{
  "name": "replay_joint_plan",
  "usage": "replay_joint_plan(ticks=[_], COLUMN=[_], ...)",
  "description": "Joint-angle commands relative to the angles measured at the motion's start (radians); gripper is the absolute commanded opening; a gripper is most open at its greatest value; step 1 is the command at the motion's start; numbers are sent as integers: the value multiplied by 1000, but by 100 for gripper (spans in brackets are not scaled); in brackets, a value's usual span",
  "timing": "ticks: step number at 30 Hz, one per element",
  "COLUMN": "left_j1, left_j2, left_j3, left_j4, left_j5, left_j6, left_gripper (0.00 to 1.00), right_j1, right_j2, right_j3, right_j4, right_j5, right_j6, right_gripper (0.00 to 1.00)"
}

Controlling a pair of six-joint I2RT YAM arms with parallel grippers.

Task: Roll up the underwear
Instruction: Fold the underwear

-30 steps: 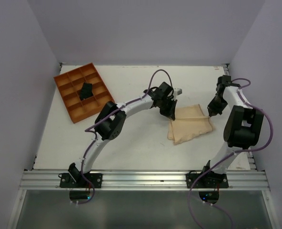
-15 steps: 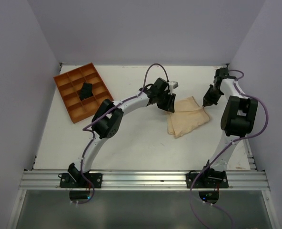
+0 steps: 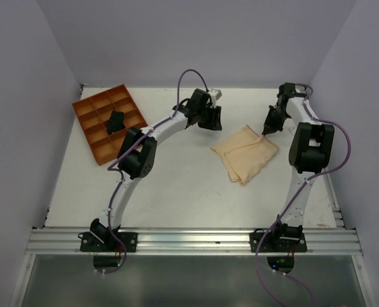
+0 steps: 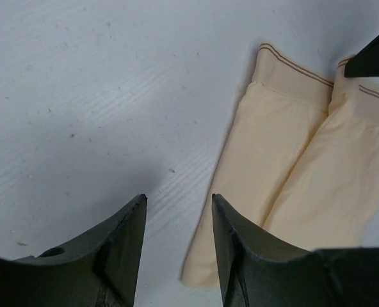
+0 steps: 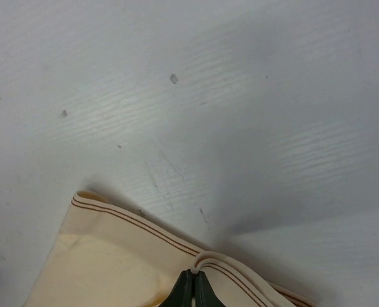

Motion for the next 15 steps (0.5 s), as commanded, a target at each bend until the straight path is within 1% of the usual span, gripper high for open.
replay_joint_plan(ticks=[1,4,5,10,13,14,15], left_j1=[-9,-17,-21,-66,-101,-113,-124], left_j2=[-12,-60,-74,-155,-225,-244,-285], left_j3=[-62,-172,-235,-382,-508,-534,-592], left_j4=[25,66,90,134,196,213,219], left_j5=[90,136,144,178,210,213,214], left_j6=[26,3,-6,-25,-57,-59,-60], left_gripper=[49,46,46,43,43,43,43], right_j1=[19,33,42,88,103,140,148], right_j2=[27,62,72,102,104,99,98], right_j3=[87,150,163,240,248,237,234], right_j4=[-29,-49,-52,-80,-94,-94,-94], right_j5=[-46,-80,-85,-108,-105,-108,-108], right_j6=[-32,-40,-41,-85,-101,-104,-107], right_gripper=[0,0,0,0,0,0,0])
